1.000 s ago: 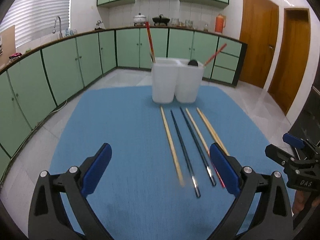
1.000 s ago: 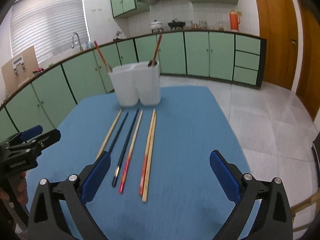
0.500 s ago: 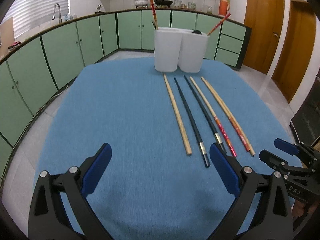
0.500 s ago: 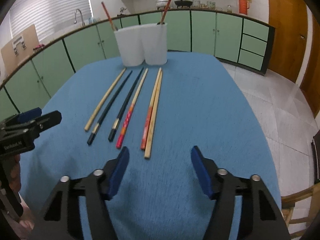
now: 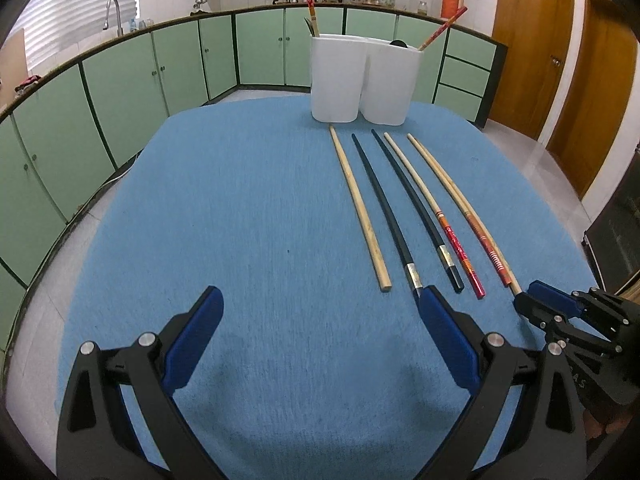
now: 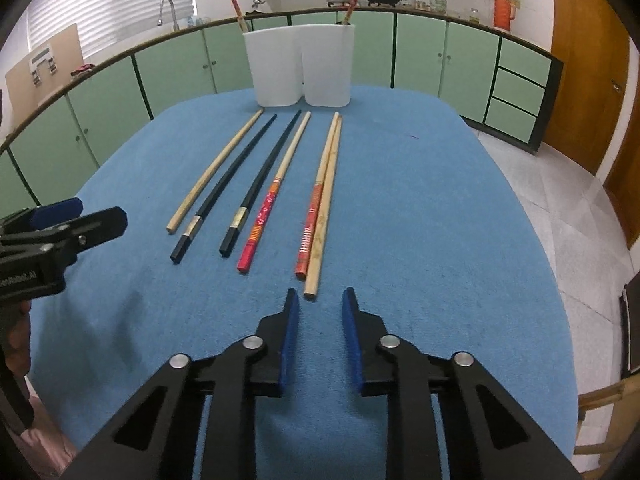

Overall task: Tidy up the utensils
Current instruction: 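Close the right tool on a plain wooden chopstick, then close the left tool on the other plain wooden chopstick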

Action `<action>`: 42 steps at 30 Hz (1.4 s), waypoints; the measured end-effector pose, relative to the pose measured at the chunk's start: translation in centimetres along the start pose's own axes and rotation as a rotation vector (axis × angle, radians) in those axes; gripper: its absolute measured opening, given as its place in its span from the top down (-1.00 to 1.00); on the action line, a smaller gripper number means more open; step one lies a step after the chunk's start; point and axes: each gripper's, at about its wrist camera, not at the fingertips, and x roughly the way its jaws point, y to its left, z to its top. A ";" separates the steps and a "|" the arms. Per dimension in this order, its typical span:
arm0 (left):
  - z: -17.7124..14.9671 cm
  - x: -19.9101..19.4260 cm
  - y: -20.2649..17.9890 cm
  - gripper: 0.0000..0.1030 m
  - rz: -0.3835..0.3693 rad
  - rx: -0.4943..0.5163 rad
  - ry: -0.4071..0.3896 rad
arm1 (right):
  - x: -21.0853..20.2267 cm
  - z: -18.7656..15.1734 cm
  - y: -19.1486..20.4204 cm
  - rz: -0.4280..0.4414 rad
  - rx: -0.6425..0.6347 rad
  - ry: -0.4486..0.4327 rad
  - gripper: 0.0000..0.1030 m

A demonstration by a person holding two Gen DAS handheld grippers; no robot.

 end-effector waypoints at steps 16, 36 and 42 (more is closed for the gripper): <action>0.2 1.2 -0.8 -0.85 -0.018 -0.007 0.021 | 0.4 0.5 0.5 -0.090 -0.047 -0.030 0.87; 0.9 4.9 -2.7 -0.21 0.027 0.003 0.073 | 0.4 0.2 -1.7 -0.045 0.046 -0.039 0.86; 1.0 4.9 -3.3 0.22 0.039 0.023 0.061 | 0.4 0.1 -2.0 -0.031 0.061 -0.045 0.86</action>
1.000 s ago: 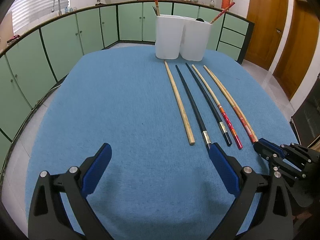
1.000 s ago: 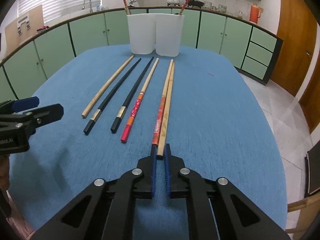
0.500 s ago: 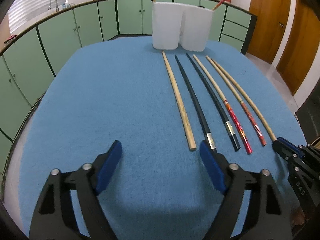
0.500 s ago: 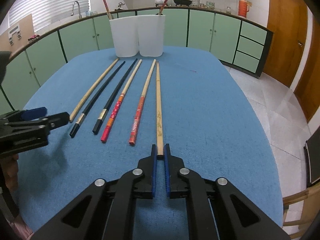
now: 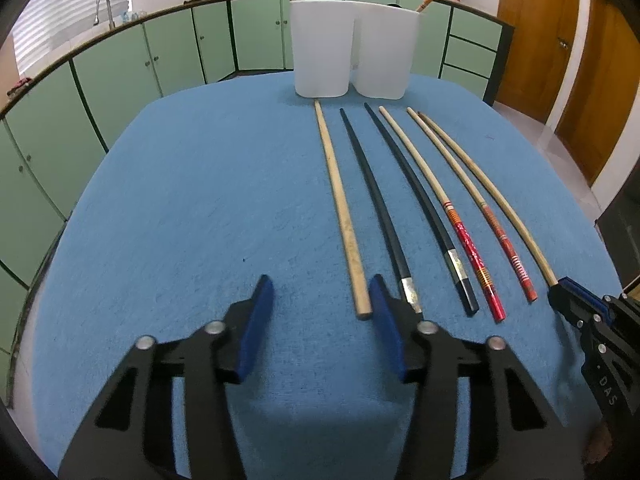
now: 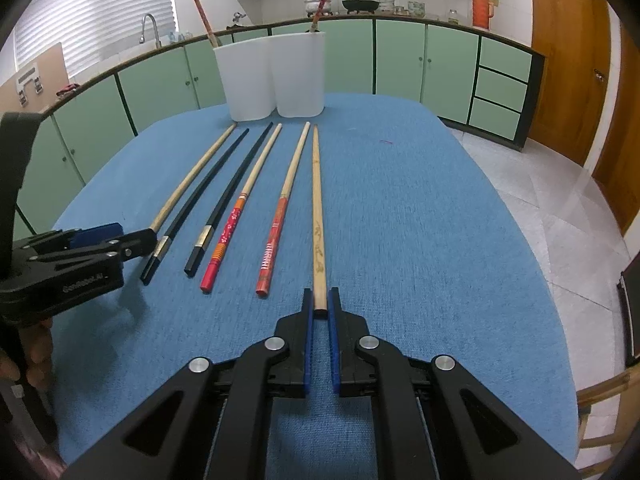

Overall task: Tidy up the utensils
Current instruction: 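Close the left tool on the other plain wooden chopstick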

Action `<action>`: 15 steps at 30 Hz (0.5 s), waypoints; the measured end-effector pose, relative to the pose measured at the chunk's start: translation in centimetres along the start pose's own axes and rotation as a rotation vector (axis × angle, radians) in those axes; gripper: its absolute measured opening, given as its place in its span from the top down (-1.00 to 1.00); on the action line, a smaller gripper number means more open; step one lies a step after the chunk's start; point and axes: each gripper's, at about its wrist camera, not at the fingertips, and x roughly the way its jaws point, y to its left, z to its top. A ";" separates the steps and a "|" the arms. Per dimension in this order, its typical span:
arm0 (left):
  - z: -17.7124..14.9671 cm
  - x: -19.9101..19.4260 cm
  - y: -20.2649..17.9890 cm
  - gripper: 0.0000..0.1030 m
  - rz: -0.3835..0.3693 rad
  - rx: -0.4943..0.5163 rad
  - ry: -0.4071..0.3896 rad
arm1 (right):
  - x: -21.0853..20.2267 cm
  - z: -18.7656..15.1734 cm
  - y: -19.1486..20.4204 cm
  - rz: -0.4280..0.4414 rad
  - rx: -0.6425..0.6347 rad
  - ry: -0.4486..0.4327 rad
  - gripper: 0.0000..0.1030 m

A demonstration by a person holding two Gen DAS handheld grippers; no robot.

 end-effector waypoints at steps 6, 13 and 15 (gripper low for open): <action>0.1 -0.1 -0.3 0.65 0.011 0.008 -0.004 | 0.1 -0.1 -0.2 0.009 0.010 -0.008 0.86; 0.4 -0.9 0.4 0.88 -0.024 -0.015 -0.003 | -0.2 0.5 -0.5 0.024 0.023 0.003 0.87; 0.7 -1.9 0.5 0.88 -0.021 -0.003 -0.031 | -0.9 1.0 -0.5 0.025 0.021 -0.012 0.87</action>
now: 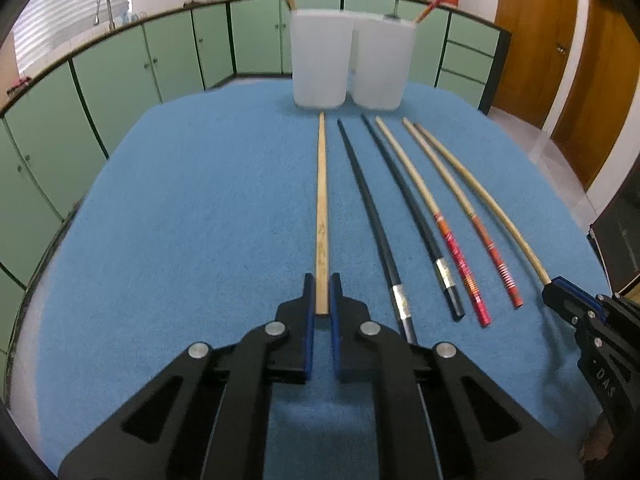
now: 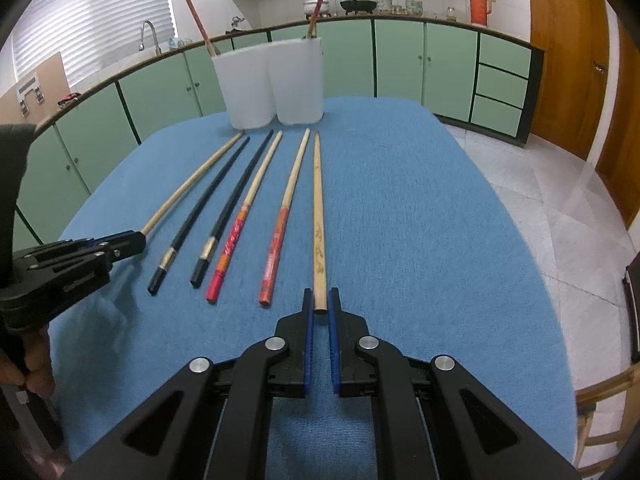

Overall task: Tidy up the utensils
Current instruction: 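Close the left tool on the other plain wooden chopstick, then lift both wooden chopsticks and carry them up to the white holder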

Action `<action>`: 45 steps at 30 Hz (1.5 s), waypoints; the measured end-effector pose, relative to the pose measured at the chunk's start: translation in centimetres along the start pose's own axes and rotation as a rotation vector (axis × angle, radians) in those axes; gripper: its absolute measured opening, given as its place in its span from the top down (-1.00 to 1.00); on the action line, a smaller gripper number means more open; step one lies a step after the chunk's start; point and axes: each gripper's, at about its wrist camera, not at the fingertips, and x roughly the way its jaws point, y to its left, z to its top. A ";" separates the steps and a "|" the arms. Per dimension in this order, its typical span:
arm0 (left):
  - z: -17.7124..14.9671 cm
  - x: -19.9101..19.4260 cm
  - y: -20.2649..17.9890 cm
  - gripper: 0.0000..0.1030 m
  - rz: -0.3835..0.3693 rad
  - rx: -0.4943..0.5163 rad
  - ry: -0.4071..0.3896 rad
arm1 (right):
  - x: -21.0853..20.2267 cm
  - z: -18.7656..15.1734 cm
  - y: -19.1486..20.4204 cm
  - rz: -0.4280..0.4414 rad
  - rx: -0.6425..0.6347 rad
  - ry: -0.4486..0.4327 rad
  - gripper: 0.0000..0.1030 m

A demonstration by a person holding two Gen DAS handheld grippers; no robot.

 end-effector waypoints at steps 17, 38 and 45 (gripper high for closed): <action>5.6 -10.2 1.0 0.88 0.001 0.064 -0.256 | -8.0 7.7 -0.6 -0.034 -0.027 -0.184 0.87; 12.9 -14.1 1.6 0.89 -0.127 -0.004 -0.377 | -11.4 17.0 0.0 0.074 -0.059 -0.261 0.87; 14.1 -15.1 1.9 0.89 -0.129 -0.005 -0.422 | -11.7 19.2 0.5 0.102 -0.079 -0.291 0.87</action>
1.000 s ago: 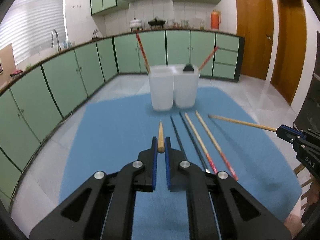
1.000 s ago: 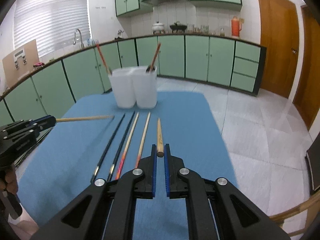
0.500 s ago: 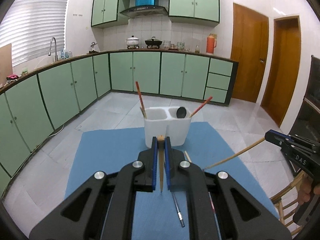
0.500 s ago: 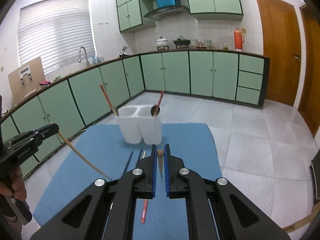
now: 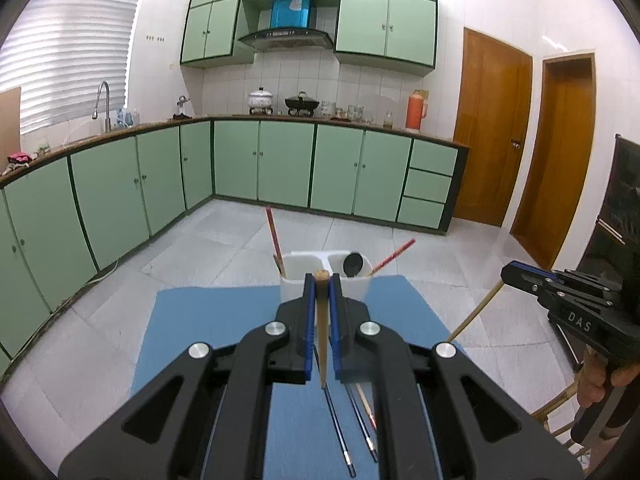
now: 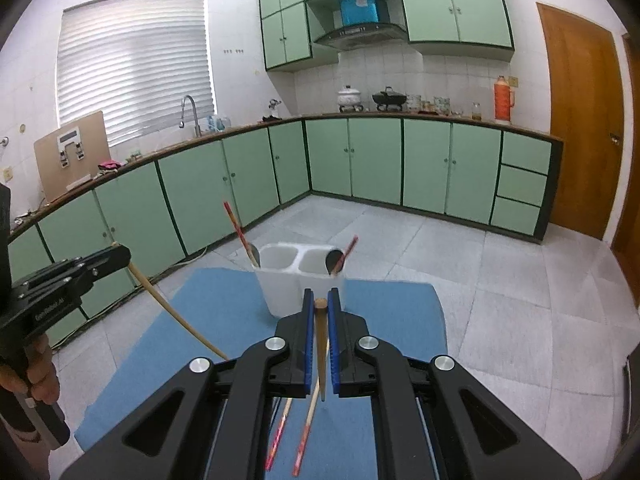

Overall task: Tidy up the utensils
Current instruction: 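Lift both wooden chopsticks and carry them up to the white holder, then lower both wooden chopsticks into the holder and open both tools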

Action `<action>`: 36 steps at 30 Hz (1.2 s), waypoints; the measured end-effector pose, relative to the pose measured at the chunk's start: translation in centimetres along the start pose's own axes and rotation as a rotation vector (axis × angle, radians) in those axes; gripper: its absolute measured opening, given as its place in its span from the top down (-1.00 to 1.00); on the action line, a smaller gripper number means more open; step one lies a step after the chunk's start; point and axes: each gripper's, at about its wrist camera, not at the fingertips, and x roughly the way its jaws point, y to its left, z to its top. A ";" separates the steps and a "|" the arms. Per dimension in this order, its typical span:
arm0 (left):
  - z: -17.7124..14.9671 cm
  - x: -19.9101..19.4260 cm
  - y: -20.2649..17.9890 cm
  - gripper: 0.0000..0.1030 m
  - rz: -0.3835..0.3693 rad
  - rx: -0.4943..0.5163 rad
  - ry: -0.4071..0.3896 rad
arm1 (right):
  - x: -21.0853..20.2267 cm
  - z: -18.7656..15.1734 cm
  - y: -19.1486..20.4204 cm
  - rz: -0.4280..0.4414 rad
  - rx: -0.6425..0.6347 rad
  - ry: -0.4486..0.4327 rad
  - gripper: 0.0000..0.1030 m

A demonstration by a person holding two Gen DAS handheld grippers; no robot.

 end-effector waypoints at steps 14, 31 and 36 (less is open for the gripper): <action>5.2 0.8 -0.1 0.89 0.009 -0.003 -0.136 | 0.3 7.6 1.0 0.035 -0.023 -0.142 0.87; 9.3 9.5 0.1 0.89 0.066 -0.021 -0.180 | 9.4 11.8 0.7 -0.007 -0.006 -0.140 0.87; 8.8 12.7 0.3 0.89 0.081 -0.005 -0.147 | 12.3 10.9 0.6 -0.003 -0.008 -0.110 0.88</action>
